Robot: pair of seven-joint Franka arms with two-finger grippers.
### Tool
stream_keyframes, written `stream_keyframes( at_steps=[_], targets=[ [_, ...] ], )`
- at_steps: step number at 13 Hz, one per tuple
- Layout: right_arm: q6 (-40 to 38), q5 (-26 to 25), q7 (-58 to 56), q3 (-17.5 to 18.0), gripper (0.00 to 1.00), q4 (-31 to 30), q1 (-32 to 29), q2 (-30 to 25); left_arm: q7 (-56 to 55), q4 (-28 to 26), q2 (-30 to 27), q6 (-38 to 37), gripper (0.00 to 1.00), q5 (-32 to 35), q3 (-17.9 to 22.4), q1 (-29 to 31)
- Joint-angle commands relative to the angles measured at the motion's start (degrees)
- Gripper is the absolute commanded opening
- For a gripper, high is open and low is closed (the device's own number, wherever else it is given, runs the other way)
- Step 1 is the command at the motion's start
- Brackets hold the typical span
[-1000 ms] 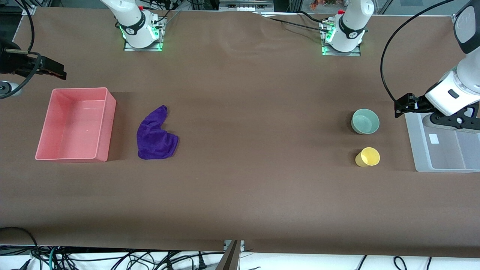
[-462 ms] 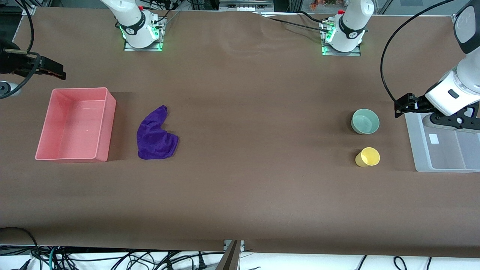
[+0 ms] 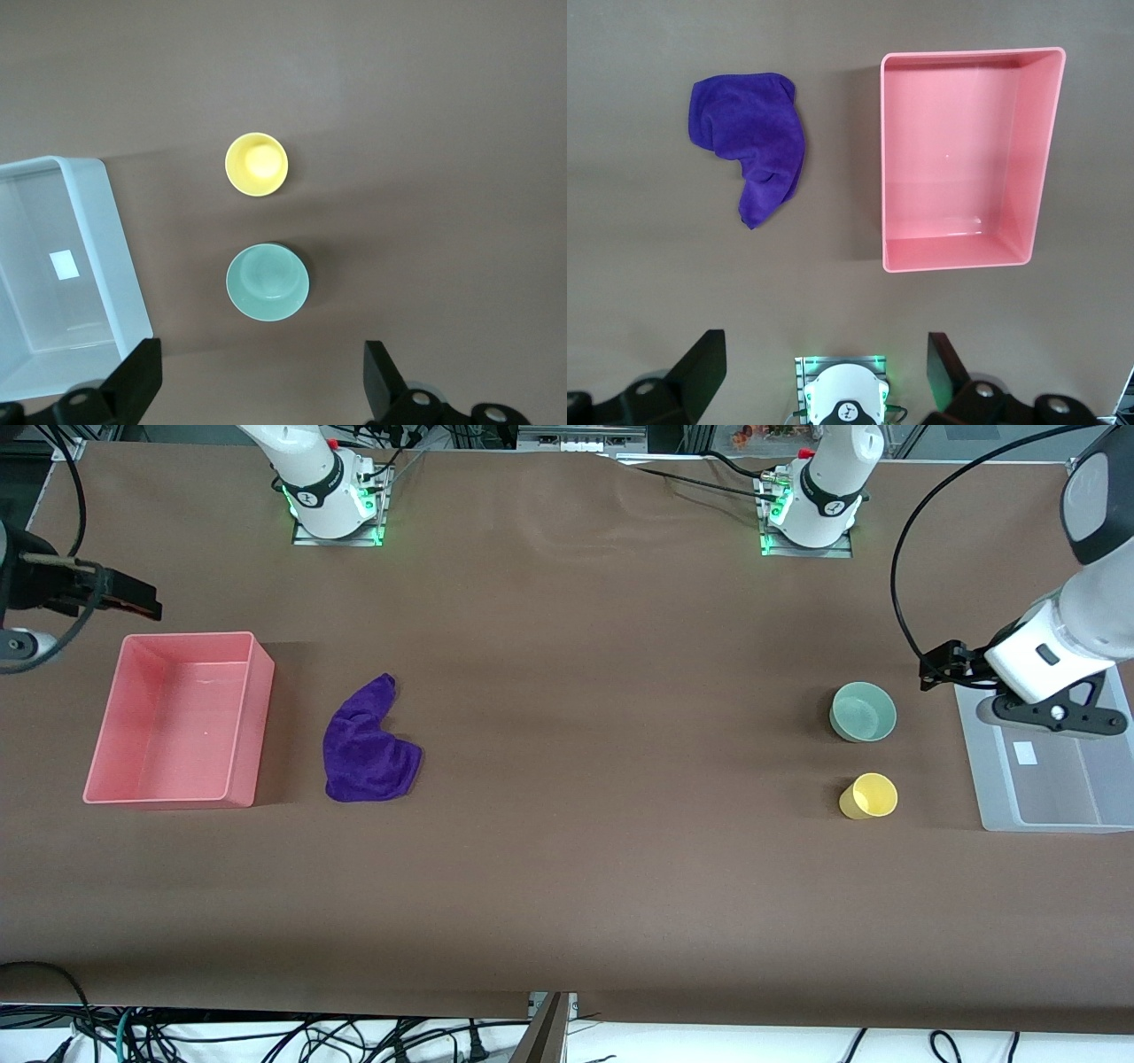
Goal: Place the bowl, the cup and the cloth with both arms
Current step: 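Grasp the purple cloth with the right gripper while the left gripper grasps the cup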
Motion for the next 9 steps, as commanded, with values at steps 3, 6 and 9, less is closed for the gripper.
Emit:
stream_keyframes(
  at_steps=[3,6,9],
  targets=[
    [12.51,-1.06,-0.01,1.02,1.0,-11.14,1.89,5.57,10.53,-3.02,5.0,5.46,1.0,3.01,0.46,3.43],
    [29.3,-0.7,0.52,3.39,1.0,-24.5,0.23,5.85,16.4,-12.4,5.37,14.27,1.0,3.02,0.29,7.83],
    [42.23,1.23,0.87,3.66,1.0,-34.35,0.22,7.42,18.26,-29.09,2.73,28.47,1.0,3.29,0.29,8.89]
  ],
)
